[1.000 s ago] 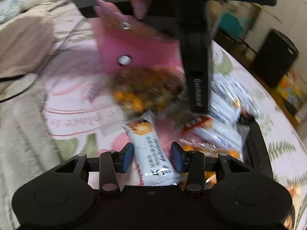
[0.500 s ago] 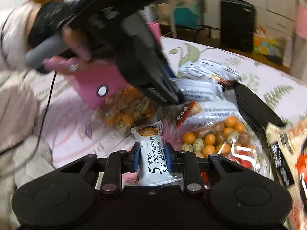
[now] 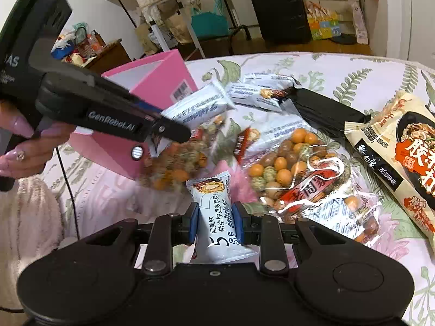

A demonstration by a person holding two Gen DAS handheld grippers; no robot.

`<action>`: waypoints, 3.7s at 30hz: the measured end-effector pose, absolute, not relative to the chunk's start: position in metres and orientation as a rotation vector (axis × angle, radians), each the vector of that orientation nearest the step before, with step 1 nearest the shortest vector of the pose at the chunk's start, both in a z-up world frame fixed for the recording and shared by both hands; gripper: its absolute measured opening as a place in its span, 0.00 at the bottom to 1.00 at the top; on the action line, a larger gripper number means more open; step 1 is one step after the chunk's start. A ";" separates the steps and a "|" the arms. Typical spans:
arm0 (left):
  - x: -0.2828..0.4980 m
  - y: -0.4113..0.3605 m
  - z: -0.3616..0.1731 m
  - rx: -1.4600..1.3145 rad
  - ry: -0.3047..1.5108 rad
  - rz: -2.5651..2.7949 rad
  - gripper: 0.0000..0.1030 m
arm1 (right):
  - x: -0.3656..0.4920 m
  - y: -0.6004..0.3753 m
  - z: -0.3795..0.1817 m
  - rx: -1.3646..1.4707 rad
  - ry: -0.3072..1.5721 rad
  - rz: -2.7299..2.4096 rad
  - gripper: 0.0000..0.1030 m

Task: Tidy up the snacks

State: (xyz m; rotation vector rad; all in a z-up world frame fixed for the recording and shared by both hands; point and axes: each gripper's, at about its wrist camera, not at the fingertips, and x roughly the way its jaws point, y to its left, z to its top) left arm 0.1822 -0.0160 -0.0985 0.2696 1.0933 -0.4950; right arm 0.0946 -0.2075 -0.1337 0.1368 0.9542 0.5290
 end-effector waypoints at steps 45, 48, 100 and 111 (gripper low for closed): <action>0.222 0.221 -0.082 -0.273 1.051 -0.086 0.25 | 0.218 0.043 -0.071 -0.334 0.774 0.707 0.30; 0.242 0.223 -0.101 -0.339 1.086 -0.089 0.25 | 0.231 0.059 -0.082 -0.388 0.803 0.697 0.30; 0.096 0.106 -0.134 -0.280 0.997 -0.324 0.37 | 0.159 -0.147 -0.152 0.284 1.035 0.550 0.47; 0.110 0.082 -0.178 -0.247 1.013 -0.278 0.39 | 0.176 -0.136 -0.170 0.273 1.053 0.570 0.48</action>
